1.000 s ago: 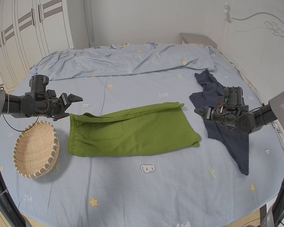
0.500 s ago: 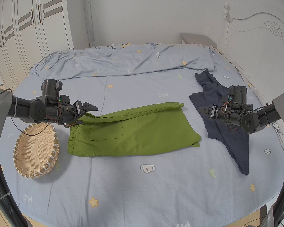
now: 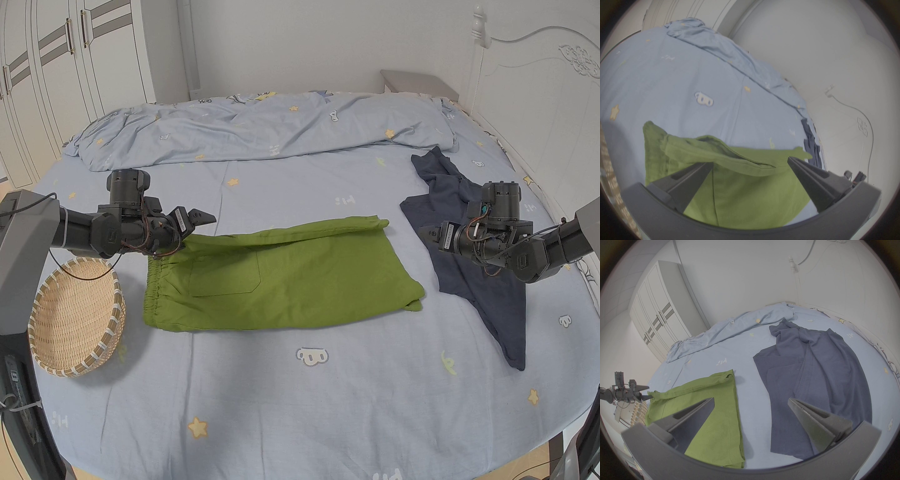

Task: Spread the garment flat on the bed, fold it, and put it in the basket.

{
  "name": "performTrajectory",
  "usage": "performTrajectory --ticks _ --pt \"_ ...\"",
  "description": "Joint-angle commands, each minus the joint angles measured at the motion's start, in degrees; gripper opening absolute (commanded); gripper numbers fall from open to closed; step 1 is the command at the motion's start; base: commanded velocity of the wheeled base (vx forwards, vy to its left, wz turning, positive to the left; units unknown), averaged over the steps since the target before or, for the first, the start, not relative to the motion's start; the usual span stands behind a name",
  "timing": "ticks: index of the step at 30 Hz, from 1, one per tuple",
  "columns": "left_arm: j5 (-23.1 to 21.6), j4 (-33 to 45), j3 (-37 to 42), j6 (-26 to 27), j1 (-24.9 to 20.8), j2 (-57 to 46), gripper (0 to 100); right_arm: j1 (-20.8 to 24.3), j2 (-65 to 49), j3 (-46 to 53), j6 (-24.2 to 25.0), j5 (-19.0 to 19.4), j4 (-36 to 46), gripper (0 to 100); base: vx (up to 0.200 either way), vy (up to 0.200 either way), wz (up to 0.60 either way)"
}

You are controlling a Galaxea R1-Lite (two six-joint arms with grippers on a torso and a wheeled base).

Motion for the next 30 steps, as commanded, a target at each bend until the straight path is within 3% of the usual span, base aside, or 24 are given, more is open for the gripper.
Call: performTrajectory --ticks 1,4,17,21,26,30 --pt "0.76 -2.63 -5.68 -2.75 0.23 6.16 100 -0.04 0.21 0.08 -0.01 -0.05 -0.01 100 0.0 0.0 0.0" --pt "1.2 -2.55 -13.15 -4.25 0.14 10.81 100 -0.3 0.12 0.17 0.08 -0.05 -0.01 100 0.0 0.0 0.0" --pt "1.81 -2.55 -19.04 -5.39 -0.12 13.89 100 -0.21 0.21 0.17 -0.01 -0.13 -0.01 100 0.0 0.0 0.0" --pt "3.48 -2.72 -19.13 -8.38 -0.3 11.96 100 -0.3 0.21 0.17 -0.01 -0.13 -0.01 100 0.0 0.0 0.0" --pt "4.89 -2.2 -16.23 -13.65 0.05 4.57 100 -0.21 0.21 -0.18 0.08 -0.05 -0.01 100 0.0 0.0 0.0" --pt "3.57 -2.55 -5.24 -15.32 1.72 -6.76 100 -0.56 -0.05 -0.53 0.08 0.39 -0.37 100 0.0 0.0 0.0"
